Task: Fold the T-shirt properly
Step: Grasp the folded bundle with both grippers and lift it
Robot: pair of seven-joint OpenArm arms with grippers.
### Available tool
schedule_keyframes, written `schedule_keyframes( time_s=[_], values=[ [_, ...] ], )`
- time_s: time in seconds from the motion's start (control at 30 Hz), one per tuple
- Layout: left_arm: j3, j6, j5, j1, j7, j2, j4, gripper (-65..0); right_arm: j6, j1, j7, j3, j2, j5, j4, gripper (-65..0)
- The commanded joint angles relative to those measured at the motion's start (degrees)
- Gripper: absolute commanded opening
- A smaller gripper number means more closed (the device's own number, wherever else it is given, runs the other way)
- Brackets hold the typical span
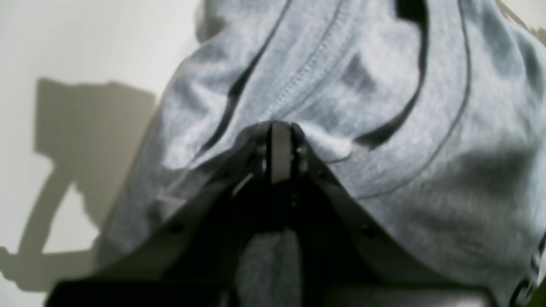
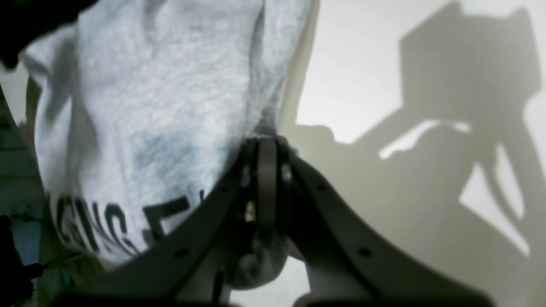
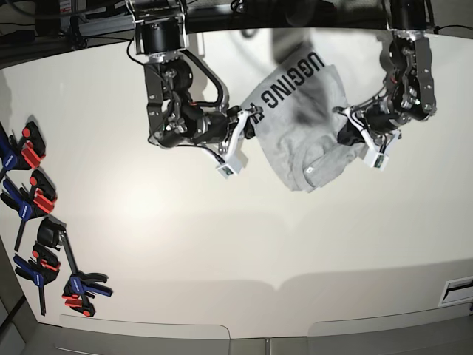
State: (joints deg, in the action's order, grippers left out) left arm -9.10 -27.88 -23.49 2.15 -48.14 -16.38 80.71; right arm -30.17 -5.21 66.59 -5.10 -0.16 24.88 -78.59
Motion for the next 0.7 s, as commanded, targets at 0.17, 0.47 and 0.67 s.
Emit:
schedule_keyframes(
  time_s=[0.17, 0.47, 0.67],
  values=[
    [-0.3, 1.6, 2.3, -5.2, -0.7, -1.0, -0.5, -65.0, 0.7, 0.0, -0.6, -0.1, 0.0, -2.4, -7.6, -65.0],
    [-0.3, 0.5, -14.7, -9.6, -1.5, -6.8, 0.9, -65.0, 2.8, -0.8, -11.2, -0.1, -0.3, -4.8, -14.6, -65.0],
    [-1.4, -5.6, -19.1, -9.3, -3.6, -9.4, 6.2, -65.0, 0.6, -0.7, -14.0, -0.3, -6.1, -3.5, -15.4, -65.0]
  ],
)
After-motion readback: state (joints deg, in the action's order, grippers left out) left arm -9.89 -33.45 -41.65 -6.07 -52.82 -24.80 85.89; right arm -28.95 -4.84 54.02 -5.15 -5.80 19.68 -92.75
